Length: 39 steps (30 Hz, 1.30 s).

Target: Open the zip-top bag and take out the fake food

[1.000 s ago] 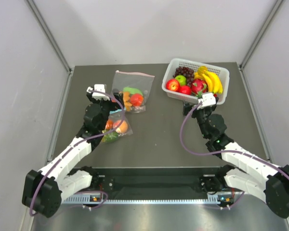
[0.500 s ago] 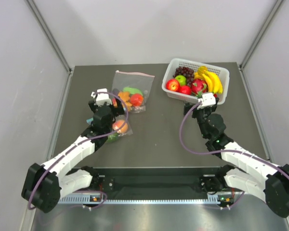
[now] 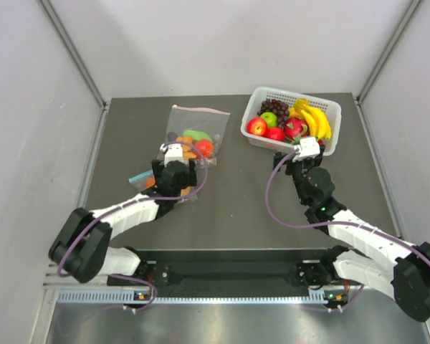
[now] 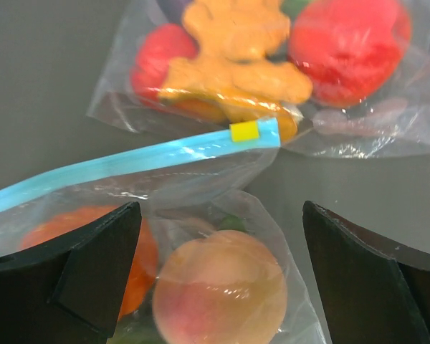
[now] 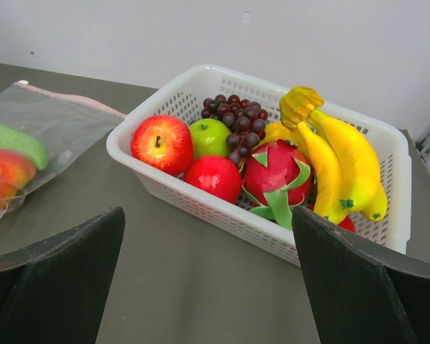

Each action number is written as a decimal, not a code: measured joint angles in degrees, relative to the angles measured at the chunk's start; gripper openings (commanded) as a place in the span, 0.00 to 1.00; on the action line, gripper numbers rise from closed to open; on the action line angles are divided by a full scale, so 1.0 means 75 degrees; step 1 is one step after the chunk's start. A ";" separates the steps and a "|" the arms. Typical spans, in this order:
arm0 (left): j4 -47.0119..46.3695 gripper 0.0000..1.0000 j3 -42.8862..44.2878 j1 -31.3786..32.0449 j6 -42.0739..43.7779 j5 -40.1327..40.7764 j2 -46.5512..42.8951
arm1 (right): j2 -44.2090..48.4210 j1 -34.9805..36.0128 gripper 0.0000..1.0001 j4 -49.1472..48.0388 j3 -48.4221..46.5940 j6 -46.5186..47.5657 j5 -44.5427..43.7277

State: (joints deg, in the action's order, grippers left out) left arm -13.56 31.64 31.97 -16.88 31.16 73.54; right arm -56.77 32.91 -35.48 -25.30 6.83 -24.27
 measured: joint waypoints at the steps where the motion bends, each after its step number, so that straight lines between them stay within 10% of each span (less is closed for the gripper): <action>1: 0.0035 0.99 0.0096 0.0003 -0.0003 -0.0070 0.0274 | 0.0000 0.0000 1.00 0.0000 0.0000 0.0000 -0.0003; 17: -0.0131 0.35 0.0516 0.0009 0.0230 -0.0289 0.1032 | -0.0017 0.0000 1.00 0.0003 0.0000 0.0003 -0.0015; 20: -0.0143 0.00 0.0516 0.0006 0.0277 -0.0417 0.1032 | -0.0017 0.0000 1.00 0.0003 0.0000 0.0003 -0.0012; 39: -0.0536 0.00 -0.0026 0.1151 0.2209 -0.5056 0.0233 | -0.0017 0.0000 1.00 0.0259 0.0000 -0.0009 0.0204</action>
State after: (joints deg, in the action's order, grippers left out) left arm -17.58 31.44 40.60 -0.32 -6.76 75.29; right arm -56.90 32.91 -33.54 -25.30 6.76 -22.74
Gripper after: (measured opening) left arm 0.012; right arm 0.996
